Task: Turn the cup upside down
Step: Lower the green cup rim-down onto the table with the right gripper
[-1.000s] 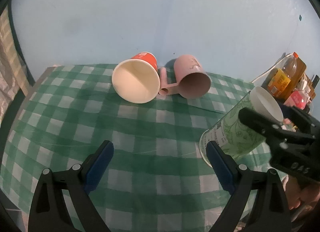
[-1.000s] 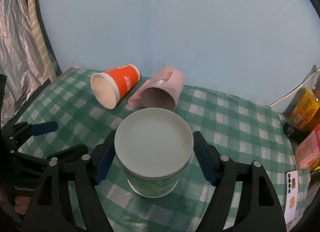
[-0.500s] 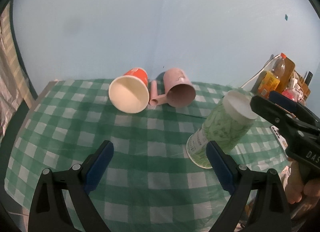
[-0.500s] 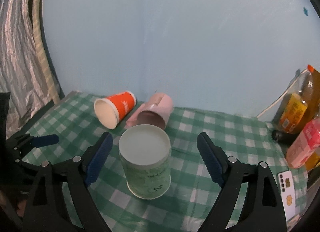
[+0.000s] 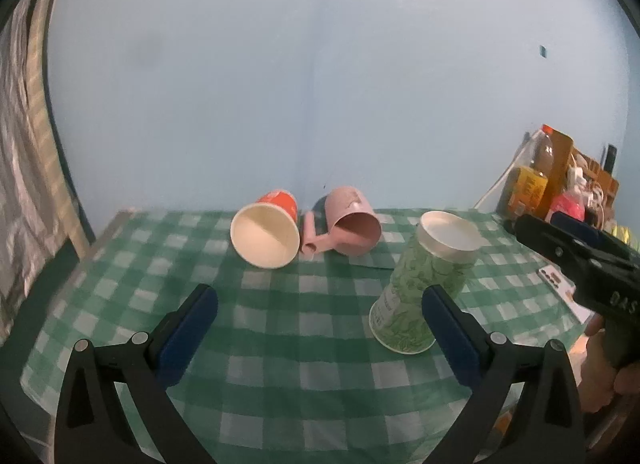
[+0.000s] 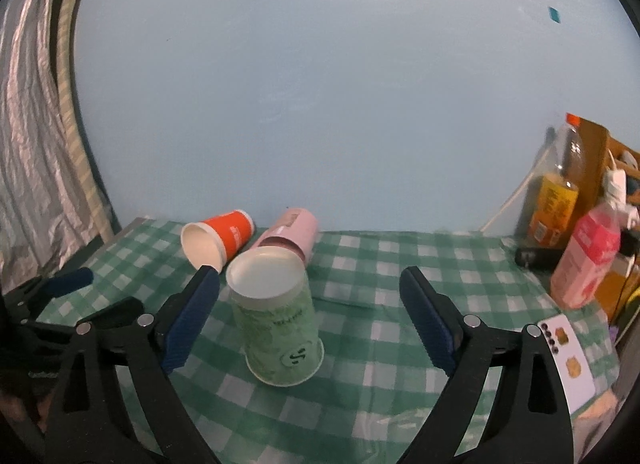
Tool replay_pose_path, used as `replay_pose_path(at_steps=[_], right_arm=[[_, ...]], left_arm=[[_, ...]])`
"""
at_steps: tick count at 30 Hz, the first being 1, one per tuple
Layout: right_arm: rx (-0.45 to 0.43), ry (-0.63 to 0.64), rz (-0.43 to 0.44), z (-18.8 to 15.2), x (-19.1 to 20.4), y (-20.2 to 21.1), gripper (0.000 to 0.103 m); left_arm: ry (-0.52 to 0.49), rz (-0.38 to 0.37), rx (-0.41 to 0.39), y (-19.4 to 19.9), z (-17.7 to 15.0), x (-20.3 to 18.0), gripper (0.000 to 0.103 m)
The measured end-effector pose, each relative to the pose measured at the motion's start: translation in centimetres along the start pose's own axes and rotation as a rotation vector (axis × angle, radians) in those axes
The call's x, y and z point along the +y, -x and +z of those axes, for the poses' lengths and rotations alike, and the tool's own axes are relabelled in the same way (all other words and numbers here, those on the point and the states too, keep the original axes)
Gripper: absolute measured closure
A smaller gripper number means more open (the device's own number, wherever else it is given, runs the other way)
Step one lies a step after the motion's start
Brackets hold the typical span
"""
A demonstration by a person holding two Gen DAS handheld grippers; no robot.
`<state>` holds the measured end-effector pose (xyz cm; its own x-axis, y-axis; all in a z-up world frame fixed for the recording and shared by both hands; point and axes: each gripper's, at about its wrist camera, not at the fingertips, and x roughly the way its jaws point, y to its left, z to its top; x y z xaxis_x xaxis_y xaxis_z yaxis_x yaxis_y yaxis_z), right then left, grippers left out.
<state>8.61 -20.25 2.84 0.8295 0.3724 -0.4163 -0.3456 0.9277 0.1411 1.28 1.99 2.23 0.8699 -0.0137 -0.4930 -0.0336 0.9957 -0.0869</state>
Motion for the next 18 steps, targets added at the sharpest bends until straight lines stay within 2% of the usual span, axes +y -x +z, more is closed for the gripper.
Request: replay_pose_path(at_steps=[8,18], right_arm=[[-0.02,-0.017,-0.045,-1.1,-0.6,1.4,0.012],[0.015,-0.025,-0.042,-2.3,-0.4,1.2,0.012]], left_arm=[[-0.011,0.002,-0.069,1.0,-0.1,-0.5,0.0],[-0.014,0.006,-0.085,1.3,0.0,-0.7,0.0]])
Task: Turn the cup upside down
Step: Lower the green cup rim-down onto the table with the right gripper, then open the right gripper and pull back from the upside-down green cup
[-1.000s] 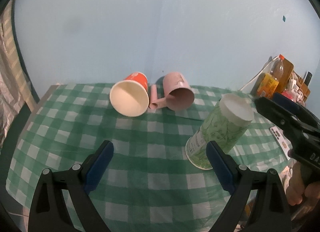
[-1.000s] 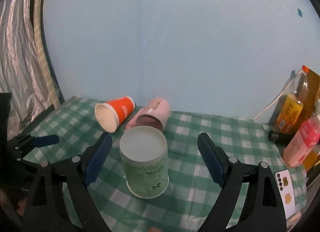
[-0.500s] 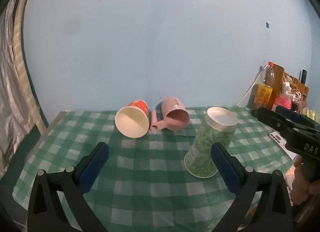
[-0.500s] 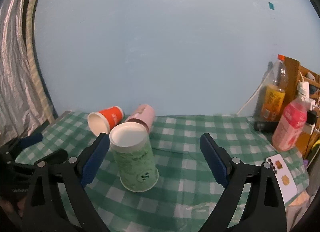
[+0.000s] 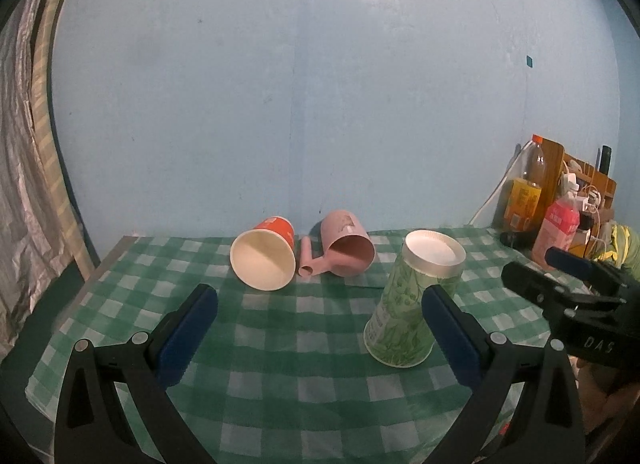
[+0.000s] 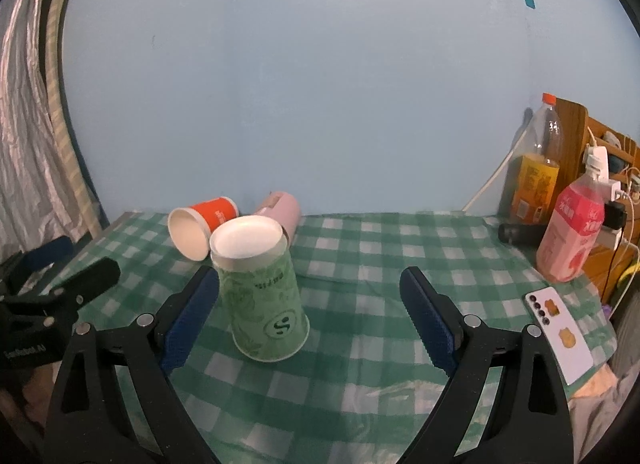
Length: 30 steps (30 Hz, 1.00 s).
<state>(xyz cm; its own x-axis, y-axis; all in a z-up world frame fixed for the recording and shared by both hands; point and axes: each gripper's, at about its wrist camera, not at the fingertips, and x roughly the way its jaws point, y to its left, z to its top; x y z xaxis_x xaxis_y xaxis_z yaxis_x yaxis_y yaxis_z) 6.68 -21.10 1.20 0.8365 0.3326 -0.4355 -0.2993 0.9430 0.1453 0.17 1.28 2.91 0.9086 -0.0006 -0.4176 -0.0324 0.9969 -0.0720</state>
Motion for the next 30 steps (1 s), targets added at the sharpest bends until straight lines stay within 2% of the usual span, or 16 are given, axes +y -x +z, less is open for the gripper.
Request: replay_pose_path(at_steps=[10,16,30], right_arm=[[0.015,0.002,0.0,-0.3,0.2,-0.6,0.012],[0.022,0.004,-0.002,-0.4,0.2,-0.8,0.012],[0.028,-0.01,-0.007,-0.6,-0.2,-0.8,0.012]], left_arm=[[0.002,0.04,-0.006,0.1,0.1,0.3,0.0],[-0.011,0.053,0.034,-0.5,0.1,0.1,0.0],[-0.028,0.04,0.058,-0.9,-0.1,0.0,0.0]])
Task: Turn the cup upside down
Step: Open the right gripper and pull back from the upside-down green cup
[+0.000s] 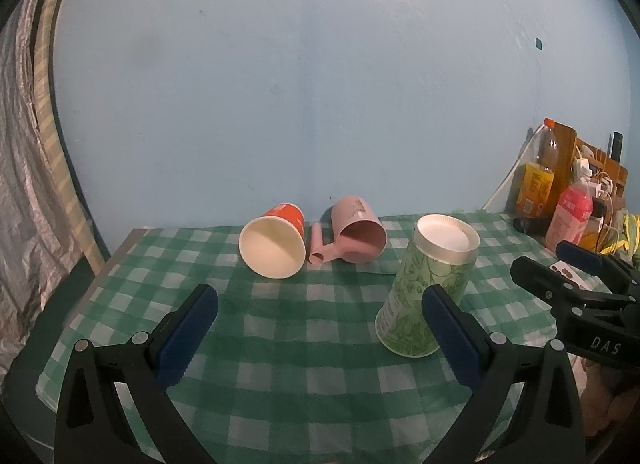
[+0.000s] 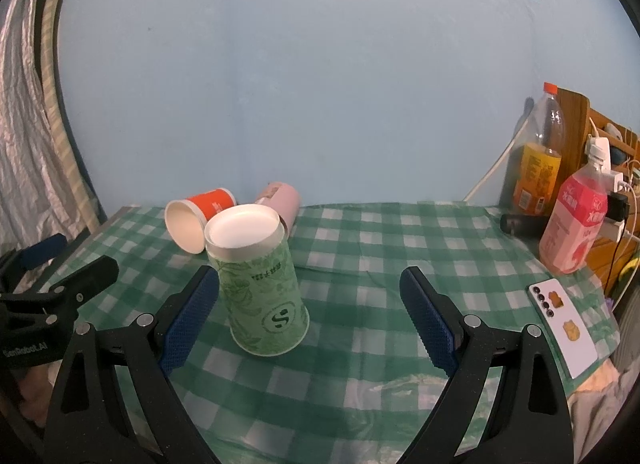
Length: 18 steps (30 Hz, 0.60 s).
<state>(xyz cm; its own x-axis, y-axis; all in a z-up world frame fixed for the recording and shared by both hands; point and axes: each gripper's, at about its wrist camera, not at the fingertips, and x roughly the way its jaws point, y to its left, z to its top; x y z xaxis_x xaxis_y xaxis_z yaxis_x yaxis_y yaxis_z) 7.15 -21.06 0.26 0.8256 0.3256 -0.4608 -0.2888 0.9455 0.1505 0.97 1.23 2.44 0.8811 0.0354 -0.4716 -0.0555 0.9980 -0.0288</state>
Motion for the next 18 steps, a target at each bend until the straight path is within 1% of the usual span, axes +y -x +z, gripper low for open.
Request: replay_pose_path(at_steps=[8,11,18], right_arm=[[0.011,0.007,0.003,-0.1,0.1,-0.08,0.012],[0.014,0.006,0.002,-0.18,0.11,-0.08,0.012],[0.019,0.008,0.004,-0.4,0.19,-0.21,0.012]], left_arm=[[-0.003,-0.009,0.015,-0.28,-0.07,-0.14,0.0],[-0.001,0.006,0.019,-0.36,-0.08,-0.2,0.0],[0.006,0.001,0.029,-0.61,-0.12,0.0,0.0]])
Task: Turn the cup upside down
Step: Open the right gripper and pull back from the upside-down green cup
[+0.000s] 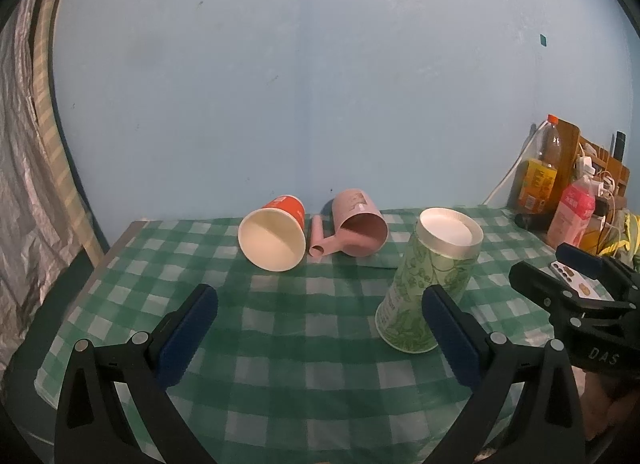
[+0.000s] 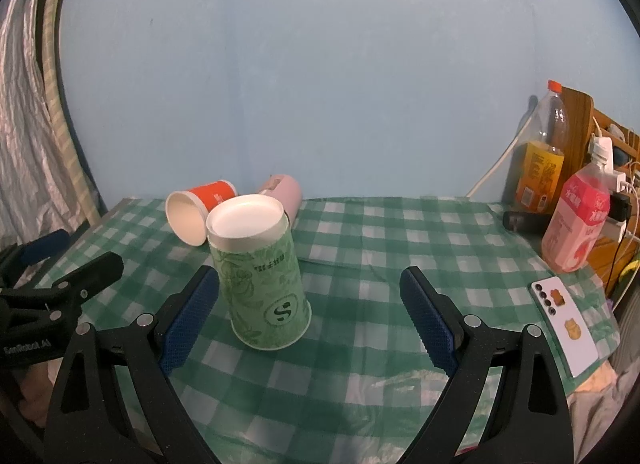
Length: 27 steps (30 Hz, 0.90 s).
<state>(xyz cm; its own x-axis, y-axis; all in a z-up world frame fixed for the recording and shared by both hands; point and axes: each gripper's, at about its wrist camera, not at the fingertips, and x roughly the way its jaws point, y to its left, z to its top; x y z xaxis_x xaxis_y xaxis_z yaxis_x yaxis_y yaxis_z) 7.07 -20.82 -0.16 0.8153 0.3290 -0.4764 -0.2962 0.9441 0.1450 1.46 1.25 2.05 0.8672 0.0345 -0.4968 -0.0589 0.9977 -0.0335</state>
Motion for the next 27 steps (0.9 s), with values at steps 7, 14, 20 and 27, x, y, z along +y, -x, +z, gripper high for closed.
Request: replay_pose_path(at_steps=[7,14,20,27], right_arm=[[0.002,0.005,0.003,-0.11,0.07,0.0,0.012],[0.001,0.006,0.004,-0.13,0.08,-0.04,0.012],[-0.002,0.005,0.002,-0.16,0.11,-0.01,0.012],[0.006,0.009,0.005,-0.18,0.42,-0.18,0.012]], left_arm=[[0.001,-0.004,0.009,-0.12,-0.12,0.02,0.0],[0.001,-0.009,0.017,-0.2,-0.22,0.02,0.0],[0.002,-0.013,0.027,-0.33,-0.26,0.0,0.0],[-0.004,-0.015,0.031,-0.37,-0.38,-0.19,0.0]])
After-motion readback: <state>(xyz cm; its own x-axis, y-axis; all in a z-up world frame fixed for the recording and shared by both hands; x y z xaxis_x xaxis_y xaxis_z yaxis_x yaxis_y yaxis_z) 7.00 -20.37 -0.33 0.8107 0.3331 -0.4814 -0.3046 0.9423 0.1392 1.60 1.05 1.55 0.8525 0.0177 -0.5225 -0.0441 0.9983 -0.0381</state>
